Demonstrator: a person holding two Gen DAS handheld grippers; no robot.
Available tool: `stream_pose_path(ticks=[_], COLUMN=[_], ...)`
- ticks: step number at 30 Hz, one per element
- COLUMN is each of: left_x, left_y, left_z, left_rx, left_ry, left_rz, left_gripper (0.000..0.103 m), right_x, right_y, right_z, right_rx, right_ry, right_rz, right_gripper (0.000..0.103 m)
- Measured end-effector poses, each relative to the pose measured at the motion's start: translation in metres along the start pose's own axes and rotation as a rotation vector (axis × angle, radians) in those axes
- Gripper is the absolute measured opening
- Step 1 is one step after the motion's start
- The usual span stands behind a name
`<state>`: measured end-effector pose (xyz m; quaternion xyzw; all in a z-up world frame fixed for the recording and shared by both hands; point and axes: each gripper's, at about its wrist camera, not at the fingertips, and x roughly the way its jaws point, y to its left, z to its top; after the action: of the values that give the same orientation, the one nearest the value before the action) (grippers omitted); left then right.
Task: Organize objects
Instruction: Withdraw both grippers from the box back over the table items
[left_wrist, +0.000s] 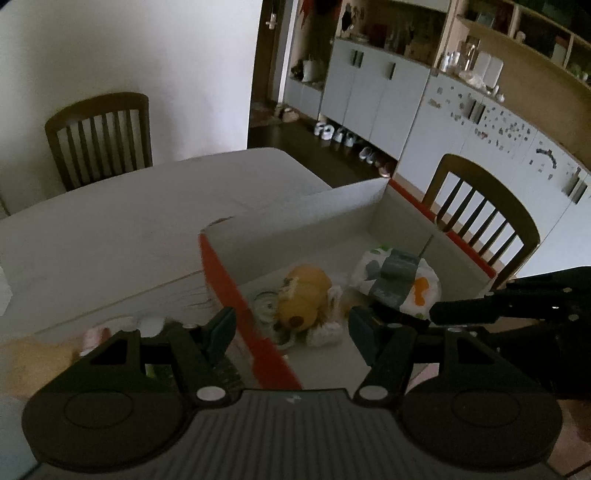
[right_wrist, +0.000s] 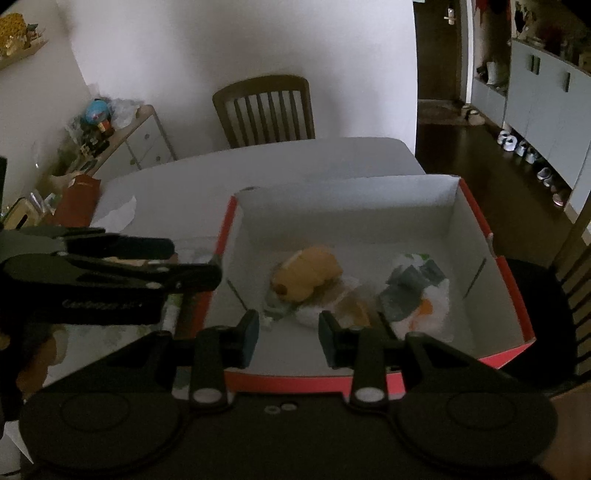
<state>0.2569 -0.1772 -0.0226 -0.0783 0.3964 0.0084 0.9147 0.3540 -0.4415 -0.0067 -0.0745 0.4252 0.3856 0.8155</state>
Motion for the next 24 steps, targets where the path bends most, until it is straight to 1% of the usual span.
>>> stream_pose_path(ticks=[2, 3, 4, 5, 6, 7, 8, 10, 15, 22, 24], left_x=[-0.01, -0.014, -0.018, -0.023, -0.026, -0.03, -0.033, -0.039, -0.05, -0.065, -0.071], left_y=[0.009, 0.014, 0.018, 0.024, 0.028, 0.033, 0.039, 0.048, 0.074, 0.107, 0.115], left_z=[-0.005, -0.007, -0.009, -0.012, -0.014, -0.017, -0.02, -0.026, -0.043, -0.067, -0.073], left_rx=[0.001, 0.001, -0.002, -0.006, -0.008, -0.012, -0.016, -0.02, -0.035, -0.045, -0.043], left_ry=[-0.009, -0.012, -0.014, -0.016, -0.017, -0.02, -0.025, -0.029, -0.024, -0.026, -0.029], left_rz=[-0.005, -0.007, -0.01, -0.014, -0.019, -0.022, -0.019, -0.019, -0.018, -0.003, 0.001], left_gripper=[0.066, 0.066, 0.066, 0.067, 0.069, 0.074, 0.076, 0.076, 0.076, 0.077, 0.081], right_x=[-0.001, -0.001, -0.002, -0.003, -0.003, -0.004, -0.003, -0.002, 0.0, 0.007, 0.009], right_y=[0.009, 0.014, 0.019, 0.025, 0.031, 0.037, 0.043, 0.054, 0.079, 0.109, 0.117], right_z=[-0.001, -0.002, -0.003, -0.004, -0.006, -0.007, -0.008, -0.009, -0.016, -0.023, -0.025], right_rx=[0.008, 0.011, 0.012, 0.01, 0.007, 0.003, 0.001, 0.003, 0.006, 0.007, 0.003], right_ry=[-0.006, -0.01, -0.016, -0.024, -0.032, -0.036, -0.038, -0.043, -0.05, -0.057, -0.057], right_rz=[0.0, -0.001, 0.001, 0.007, 0.009, 0.007, 0.004, 0.004, 0.001, 0.008, 0.007], right_gripper=[0.037, 0.041, 0.049, 0.052, 0.056, 0.057, 0.058, 0.062, 0.065, 0.075, 0.076])
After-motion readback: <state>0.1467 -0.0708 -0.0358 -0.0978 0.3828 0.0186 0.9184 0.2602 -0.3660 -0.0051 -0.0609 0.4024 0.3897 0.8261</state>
